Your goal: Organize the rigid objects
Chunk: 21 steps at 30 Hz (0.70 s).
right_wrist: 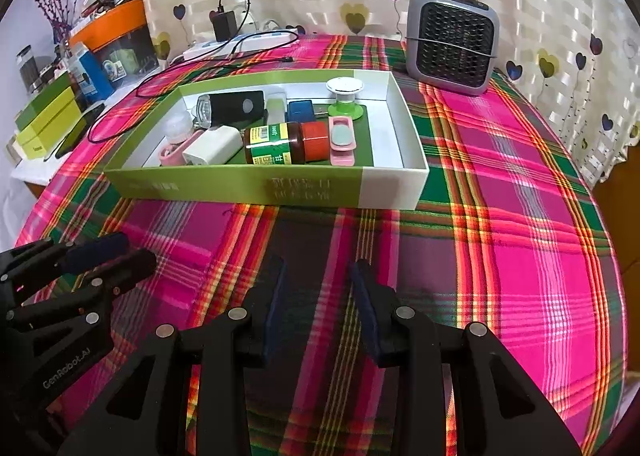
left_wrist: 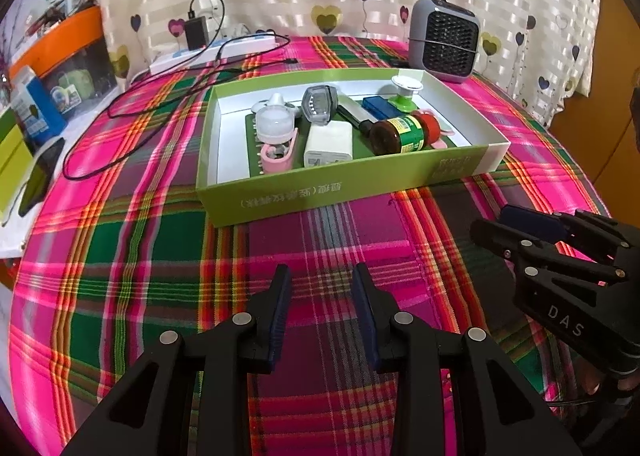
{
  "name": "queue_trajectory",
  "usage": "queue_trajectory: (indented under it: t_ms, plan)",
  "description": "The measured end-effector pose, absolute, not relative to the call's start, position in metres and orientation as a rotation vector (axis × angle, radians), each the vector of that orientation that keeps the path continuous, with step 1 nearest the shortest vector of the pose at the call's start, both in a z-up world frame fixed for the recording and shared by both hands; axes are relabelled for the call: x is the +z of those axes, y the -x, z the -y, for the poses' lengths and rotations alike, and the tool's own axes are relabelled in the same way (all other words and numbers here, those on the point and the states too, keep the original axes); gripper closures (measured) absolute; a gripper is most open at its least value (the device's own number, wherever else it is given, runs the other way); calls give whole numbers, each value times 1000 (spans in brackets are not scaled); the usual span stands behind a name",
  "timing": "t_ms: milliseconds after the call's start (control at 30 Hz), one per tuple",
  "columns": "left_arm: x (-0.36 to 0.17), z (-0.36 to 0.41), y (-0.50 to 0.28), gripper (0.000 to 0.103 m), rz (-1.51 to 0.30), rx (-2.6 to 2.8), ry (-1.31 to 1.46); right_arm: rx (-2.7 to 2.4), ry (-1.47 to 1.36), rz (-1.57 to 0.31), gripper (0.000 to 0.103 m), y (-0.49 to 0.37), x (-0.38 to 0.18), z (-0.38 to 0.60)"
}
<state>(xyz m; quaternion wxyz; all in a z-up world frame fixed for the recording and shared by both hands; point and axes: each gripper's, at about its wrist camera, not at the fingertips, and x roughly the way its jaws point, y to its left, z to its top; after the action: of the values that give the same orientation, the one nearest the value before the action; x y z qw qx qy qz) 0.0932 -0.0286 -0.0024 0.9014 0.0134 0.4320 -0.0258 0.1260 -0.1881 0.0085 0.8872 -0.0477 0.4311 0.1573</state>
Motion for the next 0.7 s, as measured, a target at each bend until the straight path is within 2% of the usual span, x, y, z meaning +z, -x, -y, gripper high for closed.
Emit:
queue_trajectory:
  t_ms: [700]
  plan:
    - [-4,32,-92,72,-893,-41,-42,297,114,-890,66,-118,8,189]
